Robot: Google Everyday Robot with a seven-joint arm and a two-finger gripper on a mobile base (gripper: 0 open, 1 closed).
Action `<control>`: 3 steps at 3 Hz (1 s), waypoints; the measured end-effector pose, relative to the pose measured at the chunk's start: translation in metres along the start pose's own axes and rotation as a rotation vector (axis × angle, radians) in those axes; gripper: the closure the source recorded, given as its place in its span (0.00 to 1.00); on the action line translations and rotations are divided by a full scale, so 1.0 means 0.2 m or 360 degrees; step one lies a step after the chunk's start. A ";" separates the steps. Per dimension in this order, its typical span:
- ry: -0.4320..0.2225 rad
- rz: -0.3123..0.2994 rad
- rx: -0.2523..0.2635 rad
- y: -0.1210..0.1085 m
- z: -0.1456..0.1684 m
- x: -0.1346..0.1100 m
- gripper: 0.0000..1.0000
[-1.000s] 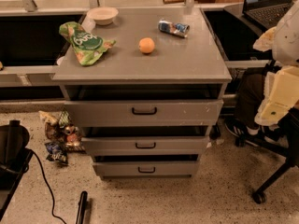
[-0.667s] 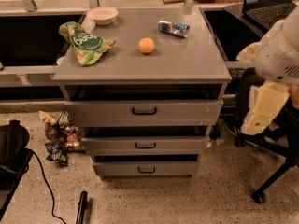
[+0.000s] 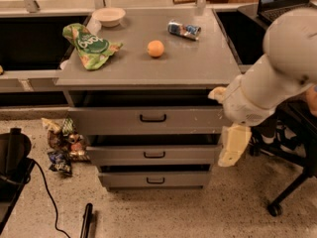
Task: Open top drawer
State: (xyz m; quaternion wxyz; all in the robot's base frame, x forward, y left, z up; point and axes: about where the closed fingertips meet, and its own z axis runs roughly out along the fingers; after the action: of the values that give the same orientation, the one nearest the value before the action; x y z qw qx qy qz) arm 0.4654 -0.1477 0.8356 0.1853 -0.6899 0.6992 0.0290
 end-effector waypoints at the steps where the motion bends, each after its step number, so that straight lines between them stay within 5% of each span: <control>1: -0.0064 0.0003 -0.0057 -0.05 0.29 -0.01 0.00; 3: -0.0034 0.0022 -0.0053 -0.08 0.36 0.01 0.00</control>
Offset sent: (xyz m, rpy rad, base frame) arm 0.0174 0.0157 -0.0401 0.0293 0.0260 0.0177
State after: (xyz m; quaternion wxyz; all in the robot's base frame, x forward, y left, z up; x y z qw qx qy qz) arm 0.4968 -0.1286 0.7716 0.1811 -0.6877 0.7013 0.0492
